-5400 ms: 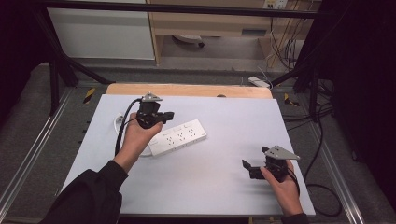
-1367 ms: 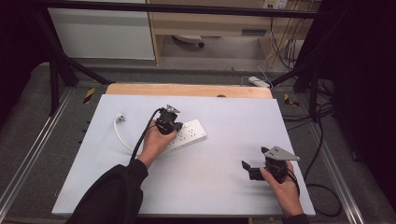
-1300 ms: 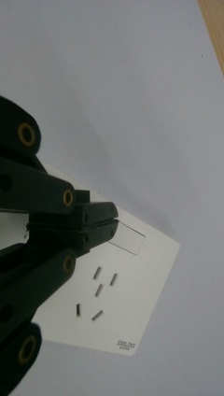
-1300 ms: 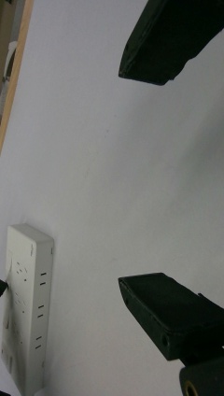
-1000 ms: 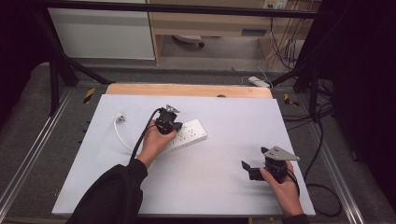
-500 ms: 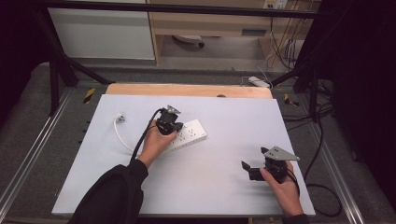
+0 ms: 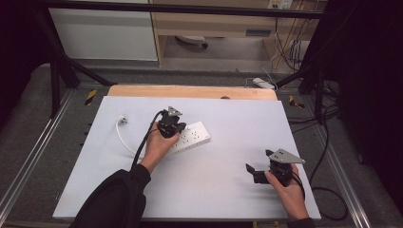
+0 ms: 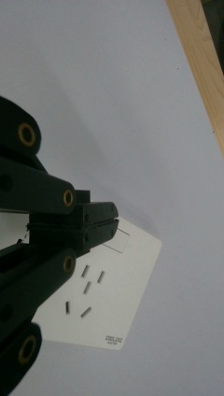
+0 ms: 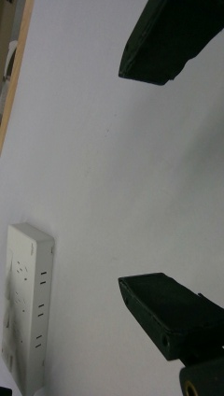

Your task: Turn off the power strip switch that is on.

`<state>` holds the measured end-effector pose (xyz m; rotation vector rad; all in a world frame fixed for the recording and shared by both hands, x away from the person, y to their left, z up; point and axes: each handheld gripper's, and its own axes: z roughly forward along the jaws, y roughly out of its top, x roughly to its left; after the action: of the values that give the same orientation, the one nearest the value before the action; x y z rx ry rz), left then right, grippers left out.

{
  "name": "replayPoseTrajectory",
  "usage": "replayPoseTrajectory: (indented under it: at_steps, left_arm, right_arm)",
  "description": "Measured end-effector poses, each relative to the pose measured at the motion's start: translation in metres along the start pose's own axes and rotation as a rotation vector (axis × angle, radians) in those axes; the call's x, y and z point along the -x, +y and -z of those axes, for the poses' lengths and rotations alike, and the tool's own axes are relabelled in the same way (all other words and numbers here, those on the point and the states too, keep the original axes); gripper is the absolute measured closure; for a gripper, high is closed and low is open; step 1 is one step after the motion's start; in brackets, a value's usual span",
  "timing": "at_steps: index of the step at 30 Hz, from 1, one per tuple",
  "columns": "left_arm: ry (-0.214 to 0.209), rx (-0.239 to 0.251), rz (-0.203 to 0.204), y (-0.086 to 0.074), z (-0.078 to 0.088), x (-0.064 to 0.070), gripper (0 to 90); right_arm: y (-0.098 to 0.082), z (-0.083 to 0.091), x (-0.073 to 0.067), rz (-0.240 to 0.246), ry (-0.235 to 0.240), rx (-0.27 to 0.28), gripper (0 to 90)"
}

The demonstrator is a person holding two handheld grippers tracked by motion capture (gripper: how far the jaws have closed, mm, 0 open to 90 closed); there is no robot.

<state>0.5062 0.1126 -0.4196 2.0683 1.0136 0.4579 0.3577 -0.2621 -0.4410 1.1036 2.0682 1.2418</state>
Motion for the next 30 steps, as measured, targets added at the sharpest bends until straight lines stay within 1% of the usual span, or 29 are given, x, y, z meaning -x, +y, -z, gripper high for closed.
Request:
replayPoseTrajectory:
  at_steps: [4, 8, 11, 12, 14, 15, 17, 19, 24, 26, 28, 30]
  left_arm:
    - [-0.002, 0.018, 0.016, 0.0, 0.003, -0.002, 90.0]
    - [-0.021, 0.019, 0.03, 0.001, 0.005, -0.002, 89.2]
    - [-0.026, 0.029, 0.043, 0.001, 0.008, -0.001, 79.1]
    - [-0.035, 0.029, 0.044, 0.002, 0.009, 0.0, 75.2]
    - [-0.037, 0.031, 0.056, 0.003, 0.011, 0.0, 66.2]
    - [-0.027, 0.031, 0.061, 0.003, 0.013, 0.0, 61.9]
    - [-0.018, 0.037, 0.066, 0.005, 0.015, 0.0, 50.5]
    - [-0.004, 0.046, 0.065, 0.006, 0.019, -0.001, 40.3]
    - [0.005, 0.061, 0.073, 0.007, 0.027, -0.003, 23.4]
    - [-0.001, 0.066, 0.081, 0.008, 0.03, -0.004, 17.2]
    - [-0.016, 0.075, 0.093, 0.008, 0.034, -0.005, 14.2]
    - [-0.027, 0.078, 0.094, 0.009, 0.037, -0.005, 13.0]
  right_arm:
    - [0.0, 0.0, 0.0, -0.002, 0.0, 0.0, 2.7]
    - [0.0, 0.0, 0.0, -0.001, 0.0, -0.001, 2.7]
    - [0.0, 0.0, 0.0, 0.0, 0.001, -0.001, 2.7]
    - [0.0, 0.0, 0.0, 0.001, 0.0, 0.0, 2.7]
    - [0.0, 0.0, 0.0, 0.0, 0.0, -0.001, 2.7]
    - [0.0, 0.0, 0.0, 0.0, 0.0, -0.001, 2.7]
    - [0.0, 0.0, 0.0, 0.0, 0.0, -0.002, 2.7]
    - [0.0, 0.0, -0.001, -0.004, 0.001, -0.003, 2.7]
    - [0.0, -0.001, -0.001, -0.004, 0.0, -0.005, 2.7]
    - [0.0, -0.001, -0.001, -0.004, 0.0, -0.005, 2.7]
    - [0.0, -0.001, -0.001, -0.003, 0.0, -0.005, 2.7]
    - [0.0, -0.001, -0.001, -0.005, 0.0, -0.004, 2.7]
